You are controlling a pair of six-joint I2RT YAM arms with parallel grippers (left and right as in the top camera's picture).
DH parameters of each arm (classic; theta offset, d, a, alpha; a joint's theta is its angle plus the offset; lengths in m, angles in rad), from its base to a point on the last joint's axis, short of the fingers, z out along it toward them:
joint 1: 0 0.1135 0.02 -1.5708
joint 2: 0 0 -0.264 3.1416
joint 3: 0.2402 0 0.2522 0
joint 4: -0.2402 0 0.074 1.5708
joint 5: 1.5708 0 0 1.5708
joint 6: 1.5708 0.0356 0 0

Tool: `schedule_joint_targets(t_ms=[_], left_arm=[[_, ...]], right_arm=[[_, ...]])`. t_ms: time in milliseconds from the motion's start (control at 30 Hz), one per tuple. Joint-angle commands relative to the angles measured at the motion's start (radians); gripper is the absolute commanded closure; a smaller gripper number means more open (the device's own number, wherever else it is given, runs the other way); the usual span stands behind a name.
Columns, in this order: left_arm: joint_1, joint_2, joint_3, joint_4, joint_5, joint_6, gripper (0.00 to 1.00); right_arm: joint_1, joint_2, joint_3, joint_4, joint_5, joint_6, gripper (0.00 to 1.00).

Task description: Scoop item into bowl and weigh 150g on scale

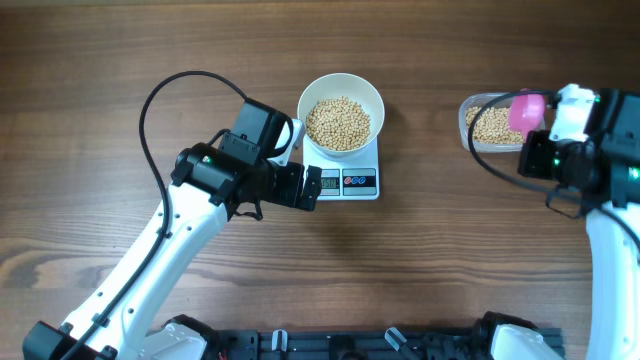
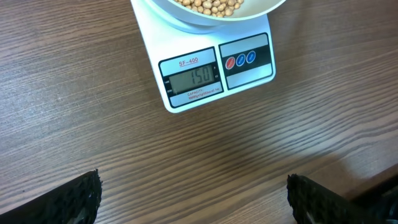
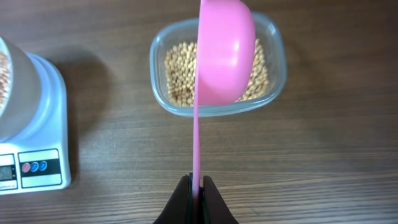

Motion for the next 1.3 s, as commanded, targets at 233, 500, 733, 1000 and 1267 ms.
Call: schedule_joint_targets(t_ms=[233,500,733,1000,1267], left_arm=[[-0.003,0.004,-0.003,0.000,0.012,-0.002,0.00],[-0.003,0.004,-0.003,0.000,0.012,-0.002,0.00],[-0.003,0.004,-0.003,0.000,0.012,-0.002,0.00],[-0.003,0.004,-0.003,0.000,0.012,-0.002,0.00],[-0.003,0.004,-0.003,0.000,0.012,-0.002,0.00]], right_arm=[[-0.003,0.214,-0.010,0.067,-0.032,0.057,0.96],[-0.003,0.206,-0.009,0.093,-0.033,0.064,0.41],[-0.003,0.161,-0.009,0.108,-0.033,0.065,0.00],[-0.003,-0.021,-0.009,0.127,-0.032,0.086,0.00],[-0.003,-0.233,-0.009,0.077,-0.040,0.143,0.00]])
